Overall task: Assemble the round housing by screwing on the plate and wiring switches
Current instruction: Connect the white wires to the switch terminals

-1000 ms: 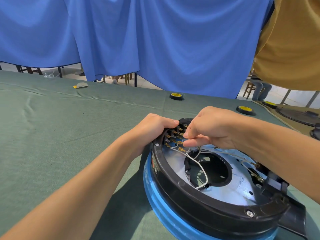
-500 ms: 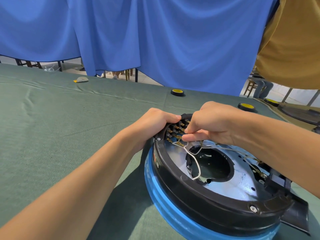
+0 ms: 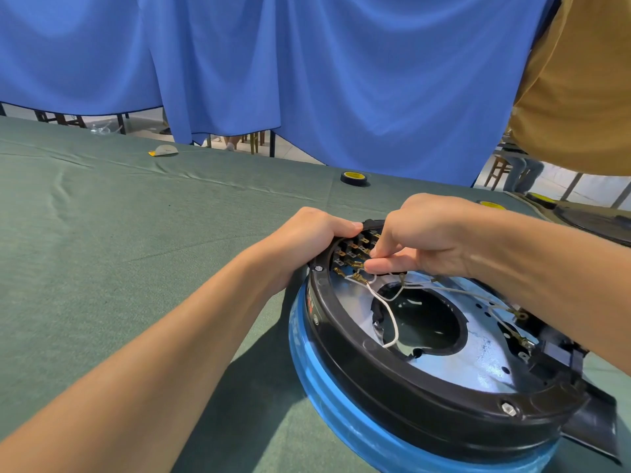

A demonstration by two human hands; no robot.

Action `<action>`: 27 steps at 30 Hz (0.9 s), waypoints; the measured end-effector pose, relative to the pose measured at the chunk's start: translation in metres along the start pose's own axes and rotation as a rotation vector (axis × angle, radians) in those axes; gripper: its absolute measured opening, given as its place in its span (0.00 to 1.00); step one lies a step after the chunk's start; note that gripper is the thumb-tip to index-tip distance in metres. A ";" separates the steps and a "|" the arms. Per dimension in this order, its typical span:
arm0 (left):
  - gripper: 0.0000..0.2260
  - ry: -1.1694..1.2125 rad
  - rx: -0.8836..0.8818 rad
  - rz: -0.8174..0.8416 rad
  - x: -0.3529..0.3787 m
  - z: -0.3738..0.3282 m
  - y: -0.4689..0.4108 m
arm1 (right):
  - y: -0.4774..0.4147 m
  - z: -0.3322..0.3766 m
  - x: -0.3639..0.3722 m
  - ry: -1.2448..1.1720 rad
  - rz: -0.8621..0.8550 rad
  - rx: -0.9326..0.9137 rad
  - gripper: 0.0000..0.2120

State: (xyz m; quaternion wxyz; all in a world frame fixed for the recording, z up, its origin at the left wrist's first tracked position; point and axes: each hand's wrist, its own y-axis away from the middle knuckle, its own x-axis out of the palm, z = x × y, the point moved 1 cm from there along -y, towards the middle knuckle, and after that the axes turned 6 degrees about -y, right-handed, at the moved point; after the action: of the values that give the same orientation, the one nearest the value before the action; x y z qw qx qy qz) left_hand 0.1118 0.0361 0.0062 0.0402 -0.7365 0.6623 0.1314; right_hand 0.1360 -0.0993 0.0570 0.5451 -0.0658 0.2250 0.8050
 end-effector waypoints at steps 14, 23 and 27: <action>0.11 0.007 -0.016 0.004 0.001 -0.002 0.002 | -0.001 0.005 0.001 0.037 0.012 0.061 0.07; 0.11 0.002 -0.018 0.003 0.001 -0.002 0.003 | -0.002 0.008 -0.001 0.094 0.040 0.123 0.10; 0.10 0.005 -0.018 -0.001 0.001 -0.002 0.003 | -0.001 0.008 0.001 0.109 0.039 0.135 0.06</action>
State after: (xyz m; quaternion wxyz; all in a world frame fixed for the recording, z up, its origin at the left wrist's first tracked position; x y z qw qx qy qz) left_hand 0.1096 0.0340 0.0077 0.0319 -0.7374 0.6610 0.1355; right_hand 0.1375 -0.0944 0.0638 0.5193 -0.0682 0.3094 0.7937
